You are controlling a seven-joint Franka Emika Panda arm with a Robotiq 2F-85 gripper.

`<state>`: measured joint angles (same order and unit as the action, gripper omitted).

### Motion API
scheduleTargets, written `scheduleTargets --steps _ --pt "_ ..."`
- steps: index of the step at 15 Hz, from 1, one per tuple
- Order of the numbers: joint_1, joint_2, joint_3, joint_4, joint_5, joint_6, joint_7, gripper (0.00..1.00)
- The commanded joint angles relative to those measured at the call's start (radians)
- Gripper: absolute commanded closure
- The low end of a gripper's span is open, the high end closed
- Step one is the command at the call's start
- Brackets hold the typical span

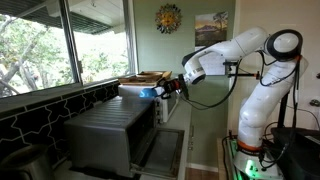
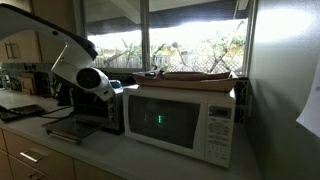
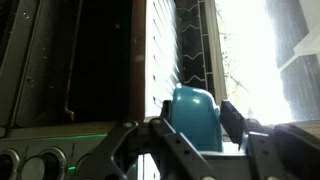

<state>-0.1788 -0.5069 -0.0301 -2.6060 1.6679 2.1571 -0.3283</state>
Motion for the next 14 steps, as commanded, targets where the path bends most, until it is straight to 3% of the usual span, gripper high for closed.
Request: scheduleTargets --steps 1,8,14 --pt "0.003 -0.058 -0.048 -0.04 0.004 -0.105 0.01 0.73" --pt "-0.023 -0.081 -0.099 -0.088 -0.229 -0.439 0.074 0.73" --pt "-0.03 -0.05 -0.093 -0.076 -0.454 -0.665 0.104 0.73"
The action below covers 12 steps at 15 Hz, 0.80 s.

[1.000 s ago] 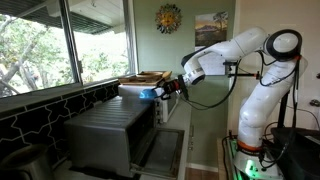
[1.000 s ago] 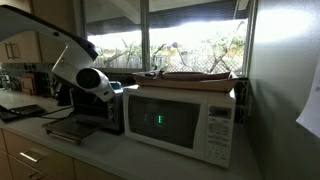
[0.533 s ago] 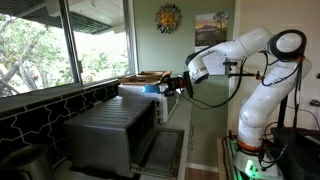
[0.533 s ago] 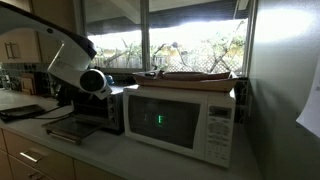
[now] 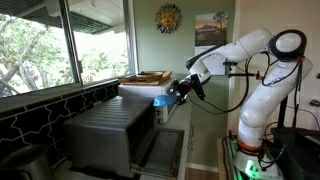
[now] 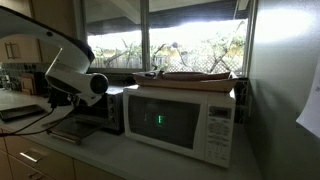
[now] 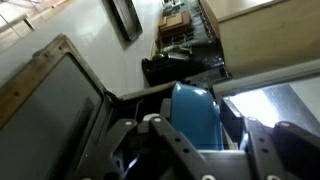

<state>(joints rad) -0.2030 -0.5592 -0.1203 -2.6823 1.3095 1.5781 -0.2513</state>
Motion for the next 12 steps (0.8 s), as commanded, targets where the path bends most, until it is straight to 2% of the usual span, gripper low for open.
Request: scheduleTargets --steps 1,2,3,7,8,12 --pt "-0.004 0.009 0.004 0.004 -0.118 -0.104 0.026 0.73" --pt "-0.006 0.013 0.015 0.006 -0.122 -0.093 0.021 0.73" --pt "-0.008 0.006 0.01 0.002 -0.08 -0.077 0.003 0.48" --pt "-0.005 0.012 0.017 0.003 -0.096 -0.077 0.004 0.48" --pt "-0.003 0.02 0.011 0.009 -0.109 -0.094 -0.003 0.73" --pt "0.035 0.118 0.038 0.013 -0.104 -0.096 -0.047 0.73"
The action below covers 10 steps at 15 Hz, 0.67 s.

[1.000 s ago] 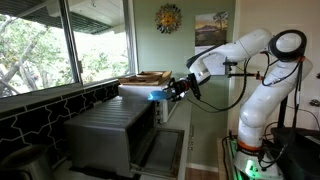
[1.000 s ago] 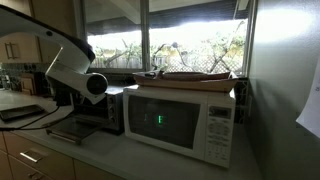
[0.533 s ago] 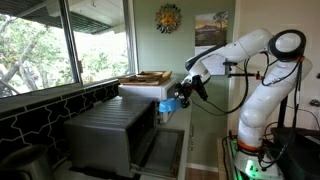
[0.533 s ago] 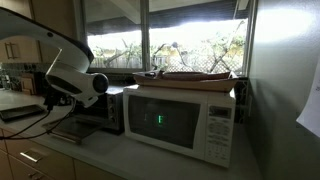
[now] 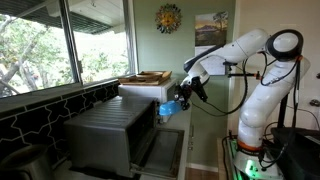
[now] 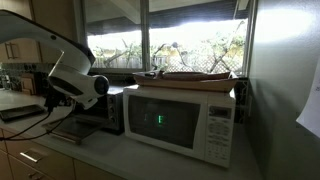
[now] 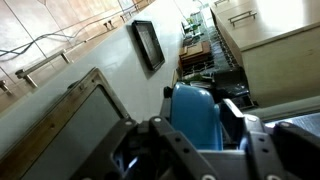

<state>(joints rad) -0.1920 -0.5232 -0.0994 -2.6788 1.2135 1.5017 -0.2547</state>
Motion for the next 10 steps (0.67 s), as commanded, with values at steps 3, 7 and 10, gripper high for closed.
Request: scheduleTargets --steps 3,7,10 --pt "0.055 0.152 0.043 0.014 0.005 -0.005 -0.095 0.73" --pt "0.084 0.225 0.07 0.022 0.05 0.042 -0.168 0.73" --pt "0.097 0.255 0.078 0.029 0.107 0.08 -0.225 0.73"
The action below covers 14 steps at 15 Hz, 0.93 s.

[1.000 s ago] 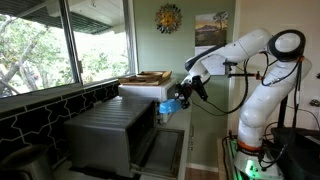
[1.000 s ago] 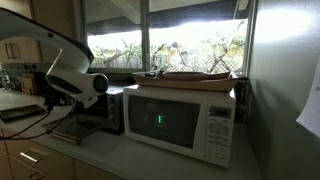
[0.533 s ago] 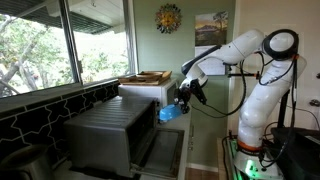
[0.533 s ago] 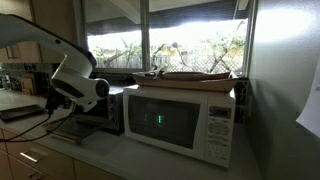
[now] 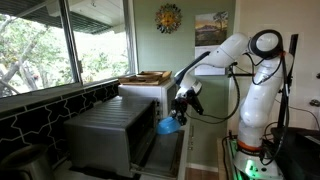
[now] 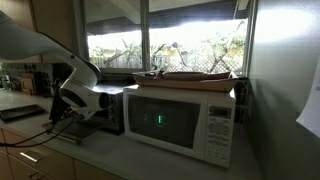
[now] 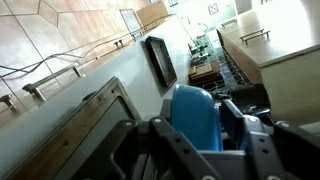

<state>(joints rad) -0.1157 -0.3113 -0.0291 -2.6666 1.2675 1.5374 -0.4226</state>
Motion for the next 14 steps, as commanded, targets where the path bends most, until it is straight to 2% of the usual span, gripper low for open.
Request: scheduleTargets --steps 1,5,14 --pt "0.024 0.052 0.012 0.021 0.072 0.062 -0.074 0.73" --pt "0.04 0.085 0.022 0.042 0.154 0.109 -0.128 0.73" --pt "0.074 0.126 0.067 0.086 0.308 0.32 -0.174 0.73"
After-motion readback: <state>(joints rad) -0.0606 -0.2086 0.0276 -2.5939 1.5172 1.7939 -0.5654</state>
